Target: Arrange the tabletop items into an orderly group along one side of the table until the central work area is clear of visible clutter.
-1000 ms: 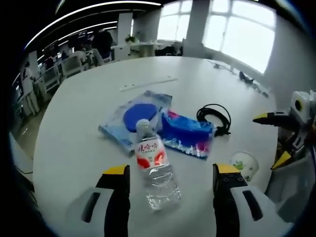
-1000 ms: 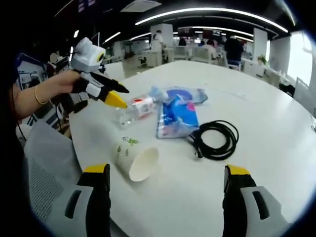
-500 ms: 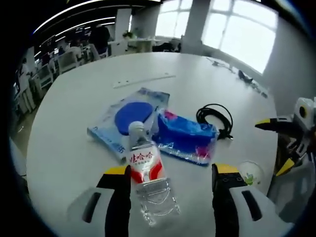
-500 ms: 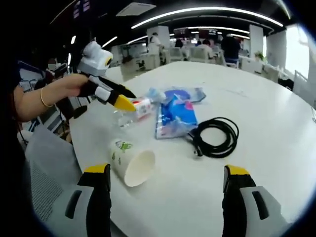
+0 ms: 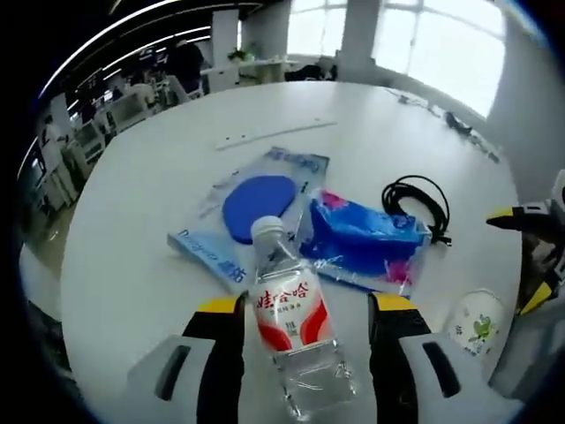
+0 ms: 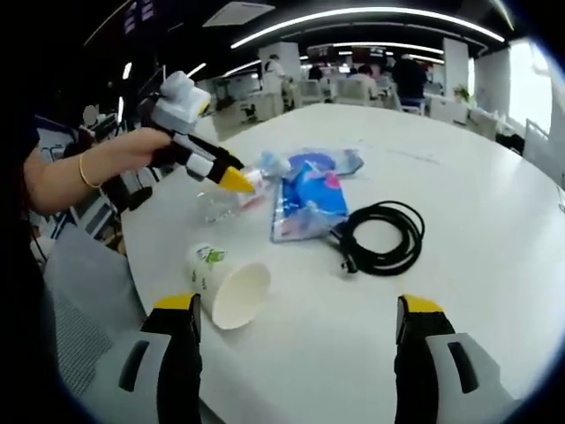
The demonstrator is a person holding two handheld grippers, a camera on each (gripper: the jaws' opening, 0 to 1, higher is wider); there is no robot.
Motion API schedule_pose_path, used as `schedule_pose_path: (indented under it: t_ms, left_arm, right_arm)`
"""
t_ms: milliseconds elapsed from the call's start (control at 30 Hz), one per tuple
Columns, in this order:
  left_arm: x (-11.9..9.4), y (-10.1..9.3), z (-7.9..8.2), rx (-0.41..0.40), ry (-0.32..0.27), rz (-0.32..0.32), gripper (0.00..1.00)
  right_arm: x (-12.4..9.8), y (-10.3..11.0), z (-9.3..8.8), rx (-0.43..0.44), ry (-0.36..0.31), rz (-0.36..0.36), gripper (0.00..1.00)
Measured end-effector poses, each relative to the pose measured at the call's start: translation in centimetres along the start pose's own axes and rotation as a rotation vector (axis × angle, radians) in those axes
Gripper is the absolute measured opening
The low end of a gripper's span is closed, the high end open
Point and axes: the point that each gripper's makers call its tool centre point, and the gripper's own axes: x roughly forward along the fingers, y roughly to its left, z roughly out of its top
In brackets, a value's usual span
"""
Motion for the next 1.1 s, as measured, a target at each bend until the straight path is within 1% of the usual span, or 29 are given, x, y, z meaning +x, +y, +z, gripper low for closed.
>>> schedule_pose_path:
  t_ms: [100,167,233,267,367,467,567,667,700,733,767,1000,1067,1100]
  left_arm:
    - [0.5,0.2,0.0,-0.014,0.015,0.004,0.51]
    - [0.8,0.1,0.0,-0.009,0.025,0.001,0.49]
    - [1.1,0.1,-0.3,-0.007,0.054,-0.002,0.50]
    - [1.4,0.1,-0.5,-0.022,0.069,-0.007,0.50]
    - [1.7,0.2,-0.4,-0.042,0.078,-0.011,0.51]
    - [2.0,0.4,-0.6,-0.058,0.106,-0.006,0.49]
    - [2.2,0.5,-0.6,-0.072,0.118,0.000,0.47]
    - [2.3,0.7,-0.3,-0.078,0.119,-0.011,0.41]
    - [2.3,0.8,-0.3,-0.091,0.122,-0.011,0.41]
    - [2.3,0.6,-0.3,-0.125,0.120,-0.027,0.41]
    - [2.4,0.7,-0.2,-0.136,0.119,-0.028,0.41]
    - [2.8,0.6,-0.4,-0.123,0.164,-0.014,0.41]
    - [2.8,0.6,-0.5,-0.132,0.177,-0.005,0.41]
    - [2.7,0.7,-0.5,-0.151,0.179,0.004,0.40]
  right_arm:
    - [0.0,0.0,-0.1,0.006,0.002,0.000,0.90]
    - [0.1,0.0,-0.3,0.007,0.004,-0.001,0.90]
    - [0.1,0.0,-0.3,0.014,0.001,-0.002,0.89]
    - [0.0,-0.1,-0.3,0.016,-0.003,-0.005,0.88]
    - [0.0,-0.4,-0.1,0.050,-0.022,-0.007,0.86]
    - [-0.1,-0.6,-0.1,0.059,-0.025,-0.012,0.86]
    - [-0.1,-0.8,-0.2,0.061,-0.022,-0.020,0.86]
    - [-0.1,-0.8,-0.4,0.072,-0.021,-0.020,0.86]
    - [-0.1,-0.7,-0.5,0.076,-0.021,-0.020,0.86]
    - [0.0,-0.7,-0.5,0.079,-0.020,-0.019,0.85]
    - [0.0,-0.6,-0.6,0.081,-0.020,-0.018,0.85]
    - [0.0,-0.6,-0.6,0.089,-0.021,-0.016,0.85]
    - [0.0,-0.6,-0.5,0.089,-0.022,-0.019,0.85]
    - [0.0,-0.7,-0.5,0.090,-0.023,-0.020,0.85]
